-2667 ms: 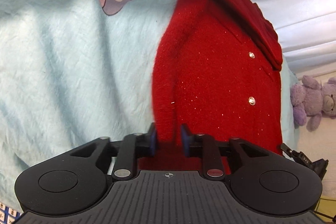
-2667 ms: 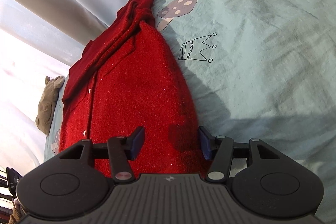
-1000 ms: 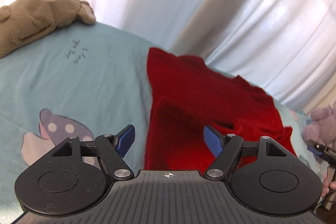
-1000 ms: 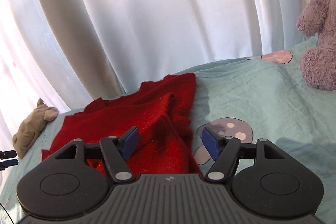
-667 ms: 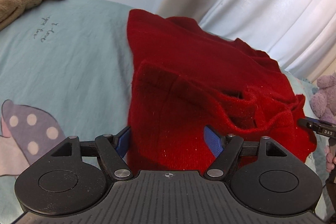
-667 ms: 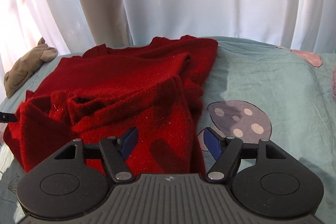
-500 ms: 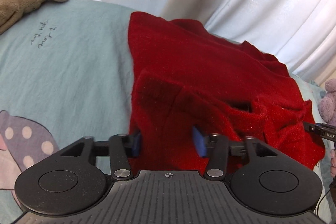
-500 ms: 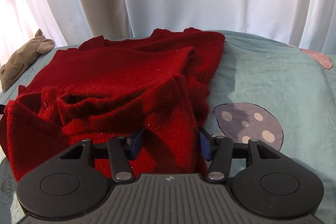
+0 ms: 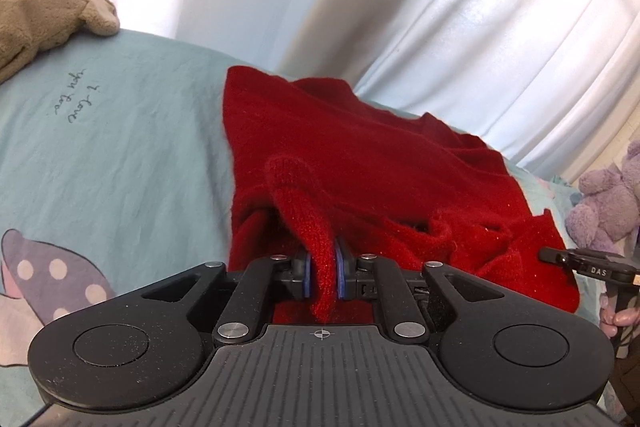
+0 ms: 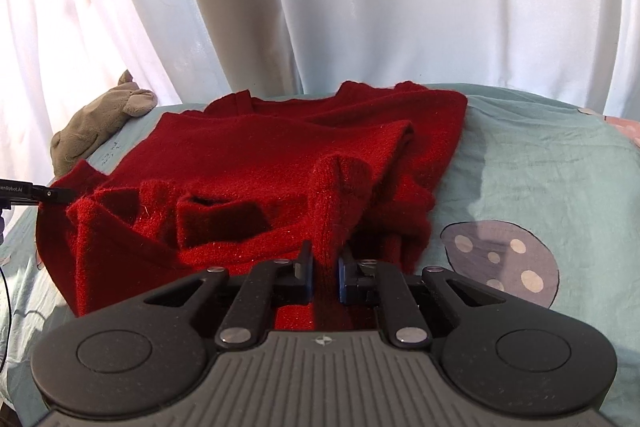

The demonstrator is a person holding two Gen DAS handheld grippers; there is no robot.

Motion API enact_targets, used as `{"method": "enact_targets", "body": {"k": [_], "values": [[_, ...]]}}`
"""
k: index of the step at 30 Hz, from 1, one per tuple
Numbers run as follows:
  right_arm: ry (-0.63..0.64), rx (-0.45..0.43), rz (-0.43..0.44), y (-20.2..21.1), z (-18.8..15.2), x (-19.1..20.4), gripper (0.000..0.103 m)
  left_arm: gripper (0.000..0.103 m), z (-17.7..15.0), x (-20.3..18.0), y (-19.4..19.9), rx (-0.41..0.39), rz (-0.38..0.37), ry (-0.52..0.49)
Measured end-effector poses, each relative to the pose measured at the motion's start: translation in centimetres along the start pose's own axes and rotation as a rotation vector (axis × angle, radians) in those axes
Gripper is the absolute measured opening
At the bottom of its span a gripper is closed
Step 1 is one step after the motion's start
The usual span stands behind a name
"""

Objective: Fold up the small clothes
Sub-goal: 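Pinch the folded cardigan with both grippers and lift the hem toward the collar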

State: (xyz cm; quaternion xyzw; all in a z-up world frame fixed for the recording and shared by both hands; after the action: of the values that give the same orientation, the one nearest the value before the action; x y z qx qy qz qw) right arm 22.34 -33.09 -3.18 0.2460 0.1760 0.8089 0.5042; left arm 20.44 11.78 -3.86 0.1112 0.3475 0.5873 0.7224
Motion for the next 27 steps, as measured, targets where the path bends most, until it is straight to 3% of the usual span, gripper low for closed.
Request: {"method": "enact_targets", "body": {"k": [2, 4, 6, 8, 9, 10, 13, 17, 20, 24, 27], "values": [[0.007, 0.023, -0.011, -1.0, -0.2, 0.0, 0.015, 0.037, -0.4, -0.1, -1.2, 0.041, -0.013, -0.001], [0.018, 0.046, -0.025, -1.9, -0.3, 0.1, 0.020, 0.044, -0.9, -0.6, -2.2, 0.069, -0.019, -0.028], [0.027, 0.057, -0.037, -2.7, -0.4, 0.3, 0.022, 0.041, -1.2, -1.1, -3.2, 0.089, -0.004, -0.052], [0.037, 0.057, -0.053, -3.0, -0.5, 0.6, 0.019, 0.012, -1.4, -1.4, -3.8, 0.109, 0.046, -0.065], [0.050, 0.054, -0.058, -2.9, -0.4, 0.9, 0.014, 0.012, -1.3, -1.5, -3.6, 0.103, 0.065, -0.072], [0.074, 0.042, -0.054, -2.5, -0.3, 1.4, 0.009, 0.011, -1.2, -1.6, -3.2, 0.086, 0.073, -0.072], [0.148, -0.013, -0.025, -0.4, 0.4, 3.1, 0.009, 0.011, -0.2, -2.4, -0.7, 0.025, 0.048, -0.080], [0.183, -0.111, 0.028, 2.7, 2.6, 4.5, 0.009, 0.011, 3.0, -4.2, 3.7, -0.121, 0.010, -0.141], [0.195, -0.207, 0.009, 4.0, 4.8, 4.9, 0.009, 0.011, 6.3, -4.4, 5.3, -0.231, 0.019, -0.134], [0.174, -0.312, -0.080, 2.9, 7.7, 3.8, 0.009, 0.012, 9.2, -4.0, 4.4, -0.341, 0.097, -0.156], [0.114, -0.340, -0.156, 0.5, 8.9, 1.9, 0.010, 0.014, 9.4, -2.7, 0.8, -0.311, 0.159, -0.141]]}}
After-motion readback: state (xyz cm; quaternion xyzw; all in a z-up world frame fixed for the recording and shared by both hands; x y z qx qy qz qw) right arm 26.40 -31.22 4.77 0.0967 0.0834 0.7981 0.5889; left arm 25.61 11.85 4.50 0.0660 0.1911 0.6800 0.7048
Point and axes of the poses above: each gripper's, at about its wrist camera, not at the fingertips, and y roughly against the way its jaws point, x to its left, z to its top, the point moved 2 cm from there along -y, roughly the way its jaws point, and after that the axes turned 9 degrees about -x, right-handed, at the moved point
